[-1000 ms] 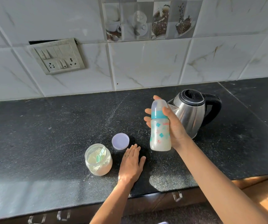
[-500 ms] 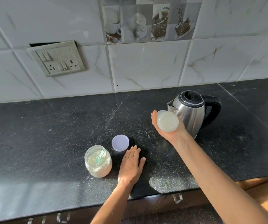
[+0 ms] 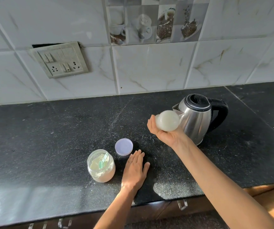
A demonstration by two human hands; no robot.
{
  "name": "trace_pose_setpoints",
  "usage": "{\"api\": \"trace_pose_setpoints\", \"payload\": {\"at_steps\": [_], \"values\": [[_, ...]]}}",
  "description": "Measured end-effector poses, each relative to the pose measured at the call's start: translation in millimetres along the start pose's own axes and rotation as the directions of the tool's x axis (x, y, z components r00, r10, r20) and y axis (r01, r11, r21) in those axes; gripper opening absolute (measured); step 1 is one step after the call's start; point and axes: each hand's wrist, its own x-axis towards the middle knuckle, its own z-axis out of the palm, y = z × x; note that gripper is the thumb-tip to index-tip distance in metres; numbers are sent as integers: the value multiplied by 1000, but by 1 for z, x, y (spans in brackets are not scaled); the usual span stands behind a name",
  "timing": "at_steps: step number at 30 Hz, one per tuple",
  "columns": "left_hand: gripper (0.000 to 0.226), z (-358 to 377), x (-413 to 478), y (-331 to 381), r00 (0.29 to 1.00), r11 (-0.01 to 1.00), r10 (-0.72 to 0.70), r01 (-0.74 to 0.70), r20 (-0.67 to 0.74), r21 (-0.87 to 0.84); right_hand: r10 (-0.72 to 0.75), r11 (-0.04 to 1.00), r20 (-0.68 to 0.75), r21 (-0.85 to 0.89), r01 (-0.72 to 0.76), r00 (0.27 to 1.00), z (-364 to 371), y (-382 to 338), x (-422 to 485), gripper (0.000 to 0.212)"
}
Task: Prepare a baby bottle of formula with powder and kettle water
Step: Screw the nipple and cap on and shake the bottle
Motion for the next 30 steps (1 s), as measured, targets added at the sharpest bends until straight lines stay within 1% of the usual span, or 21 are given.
{"api": "trace_pose_setpoints", "payload": {"at_steps": [3,4,6,8,10,12,13,14,15,16,18,20,21,22,23,24,25,26,27,29,30], "values": [[69,-1,1,0,1000,1000,4,-4,0,-1,25,998,79,-66,-20,997,-4,1,4,46],[69,-1,1,0,1000,1000,4,-4,0,-1,58,989,139,-140,-38,989,-7,-2,6,49],[67,-1,1,-1,1000,1000,2,-2,-4,-6,177,942,296,-329,-74,939,-11,-7,9,53],[65,-1,1,-1,1000,1000,7,-7,-6,-11,220,919,389,-389,-56,894,-14,-10,10,49],[65,-1,1,-1,1000,1000,8,-8,-7,-12,180,949,324,-307,-77,929,-15,-9,14,50],[64,-2,1,0,1000,1000,8,-8,-10,-14,47,984,224,-175,-7,973,-26,-14,20,54],[64,-2,1,-1,1000,1000,11,-11,-10,-18,83,984,265,-172,-38,961,-30,-16,23,55],[64,-2,1,-1,1000,1000,11,-11,-8,-23,176,968,293,-224,-111,940,-27,-13,21,55],[64,-2,1,-1,1000,1000,9,-9,-9,-28,239,933,303,-335,-132,923,-26,-9,16,54],[64,-2,0,-1,1000,1000,8,-9,-10,-30,245,906,324,-412,-97,914,-26,-10,15,51],[64,-2,1,-1,1000,1000,13,-13,-13,-24,264,898,387,-434,-78,883,-22,-8,11,54],[64,-2,1,-1,1000,1000,14,-14,-12,-22,269,935,389,-326,-141,881,-26,-8,11,63],[64,-2,1,-1,1000,1000,13,-13,-10,-22,307,936,424,-295,-191,852,-28,-9,11,62],[64,-2,1,0,1000,1000,12,-13,-9,-25,338,926,464,-319,-202,819,-24,-7,11,58],[63,-2,1,0,1000,999,14,-14,-10,-29,333,908,475,-396,-140,814,-22,-6,9,54],[63,-2,1,0,1000,999,15,-15,-11,-30,297,910,498,-407,-83,814,-24,-7,11,51],[62,-2,1,-1,1000,999,17,-17,-12,-28,291,908,491,-411,-76,821,-23,-9,10,49],[62,-1,1,-1,1000,1000,18,-18,-12,-25,307,904,522,-421,-72,796,-18,-6,8,49],[62,-2,1,-1,1000,1000,18,-19,-14,-24,312,919,533,-378,-108,786,-17,-4,6,50],[60,-2,1,-1,1000,999,17,-18,-16,-28,315,942,489,-266,-205,814,-23,-7,9,54],[60,-2,1,-1,1000,999,18,-18,-16,-29,321,940,491,-267,-211,810,-23,-7,11,53]]}}
